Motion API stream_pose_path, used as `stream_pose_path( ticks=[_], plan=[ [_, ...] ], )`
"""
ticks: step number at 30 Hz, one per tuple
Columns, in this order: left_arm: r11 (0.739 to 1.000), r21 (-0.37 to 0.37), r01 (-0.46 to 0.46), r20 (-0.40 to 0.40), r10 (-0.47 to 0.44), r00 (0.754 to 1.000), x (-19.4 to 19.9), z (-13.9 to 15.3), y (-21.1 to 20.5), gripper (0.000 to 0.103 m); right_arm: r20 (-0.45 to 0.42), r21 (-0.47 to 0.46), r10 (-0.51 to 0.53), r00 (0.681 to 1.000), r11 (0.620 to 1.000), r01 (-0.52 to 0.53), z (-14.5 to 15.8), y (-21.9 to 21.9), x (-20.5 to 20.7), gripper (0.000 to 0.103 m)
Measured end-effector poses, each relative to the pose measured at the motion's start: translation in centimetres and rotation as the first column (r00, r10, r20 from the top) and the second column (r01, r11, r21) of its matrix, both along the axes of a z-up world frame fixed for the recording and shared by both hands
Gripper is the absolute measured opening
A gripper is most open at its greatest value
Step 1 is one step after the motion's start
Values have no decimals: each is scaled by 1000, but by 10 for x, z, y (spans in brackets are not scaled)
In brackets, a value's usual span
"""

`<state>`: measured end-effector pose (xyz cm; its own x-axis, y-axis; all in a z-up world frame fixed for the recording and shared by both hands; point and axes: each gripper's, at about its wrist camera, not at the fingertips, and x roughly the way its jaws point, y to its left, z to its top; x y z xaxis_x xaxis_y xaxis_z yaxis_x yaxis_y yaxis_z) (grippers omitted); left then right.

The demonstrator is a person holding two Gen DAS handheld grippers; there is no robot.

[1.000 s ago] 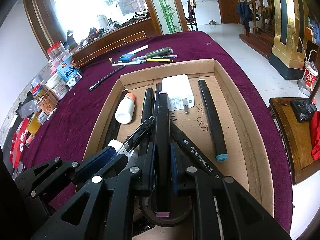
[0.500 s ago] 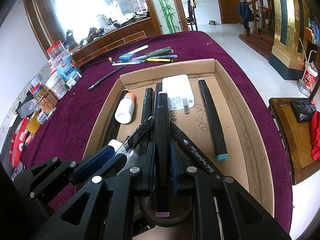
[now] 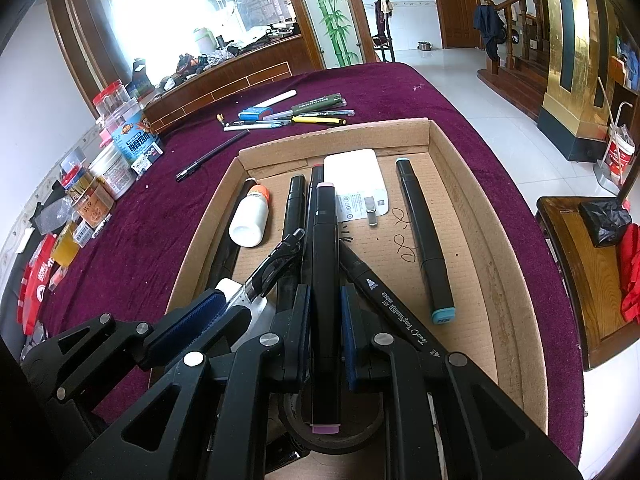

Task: Organize rigid objects
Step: 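Hold the pen and marker just above the tray contents, then lower the marker into the tray and open the right gripper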

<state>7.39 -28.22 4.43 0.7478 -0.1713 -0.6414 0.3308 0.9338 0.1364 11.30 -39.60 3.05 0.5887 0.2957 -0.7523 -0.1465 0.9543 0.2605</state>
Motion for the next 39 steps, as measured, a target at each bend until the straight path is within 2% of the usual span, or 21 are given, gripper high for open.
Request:
stream_pose_path(
  ticks=[22,29,34,36,39],
  plan=[
    [1000,6,-2,12,2,1000,-1,1,1,8,-1,2,-2,1000,1000,2,-2,-1,-1,13],
    [1000,10,-5,13,4,1000,-2,1,1,8,4,6,-14,1000,1000,14,-1,-5,-3,27],
    [1000,5,-8,6,7,1000,-1,1,0,9,5,6,-15,1000,1000,15,1,-5,-3,32],
    [1000,6,-8,4,8,1000,-1,1,0,12,8,5,-16,1000,1000,16,1,-5,-3,35],
    [1000,2,-9,14,9,1000,-2,2,0,28,11,2,-17,1000,1000,17,2,-4,-3,36]
  ],
)
